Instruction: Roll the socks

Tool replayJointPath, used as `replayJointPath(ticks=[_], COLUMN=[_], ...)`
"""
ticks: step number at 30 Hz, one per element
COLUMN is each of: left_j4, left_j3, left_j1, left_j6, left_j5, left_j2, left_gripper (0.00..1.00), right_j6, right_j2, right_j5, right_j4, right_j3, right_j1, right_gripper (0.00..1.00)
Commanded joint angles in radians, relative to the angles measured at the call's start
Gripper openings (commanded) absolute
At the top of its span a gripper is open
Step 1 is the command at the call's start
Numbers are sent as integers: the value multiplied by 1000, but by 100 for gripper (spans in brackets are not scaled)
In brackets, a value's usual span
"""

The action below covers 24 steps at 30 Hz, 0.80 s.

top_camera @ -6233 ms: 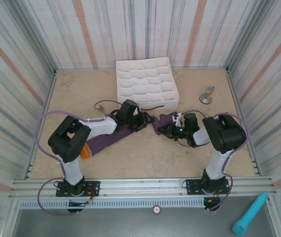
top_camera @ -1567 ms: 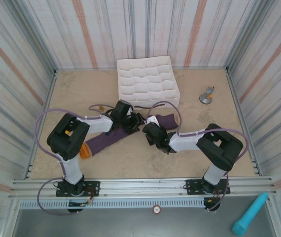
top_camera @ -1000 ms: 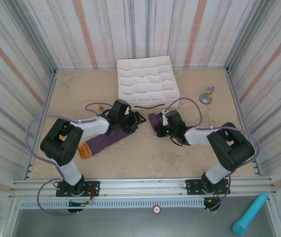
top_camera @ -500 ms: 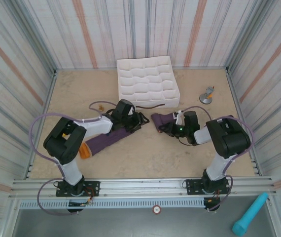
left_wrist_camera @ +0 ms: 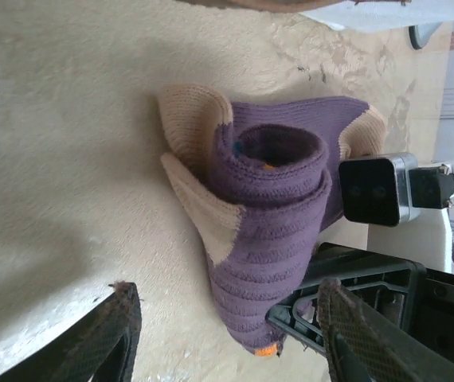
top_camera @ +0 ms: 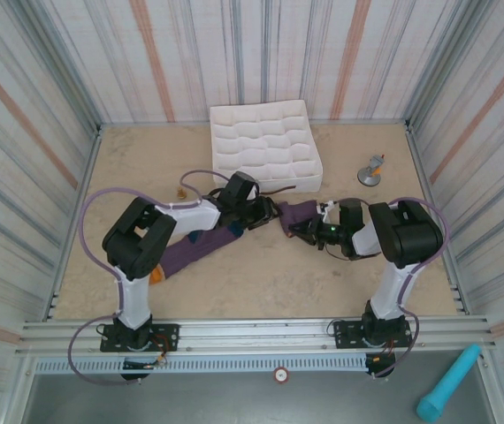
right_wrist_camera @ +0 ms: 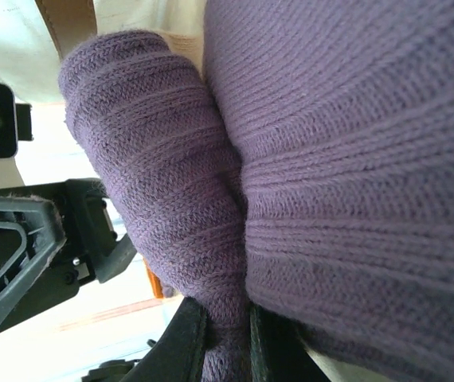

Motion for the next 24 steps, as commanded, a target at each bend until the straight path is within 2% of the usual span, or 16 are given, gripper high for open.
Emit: replayJointPath(ticks=[1, 20, 24], left_j4=[-4, -194, -203], left_j3=[53, 237, 244], left_j1=[-19, -30, -30], left_j6=[50, 83, 68], left_j5=[-7, -51, -65], left_j2=[40, 208, 215], left_gripper=[61, 52, 40], right_j6=[72, 64, 54], right_j2=[83, 56, 49], right_j5=[162, 134, 127], right_j4=[-296, -329, -328], right_j3=[-61, -44, -43], right_j1=[-25, -48, -49], right_gripper=[0, 0, 1])
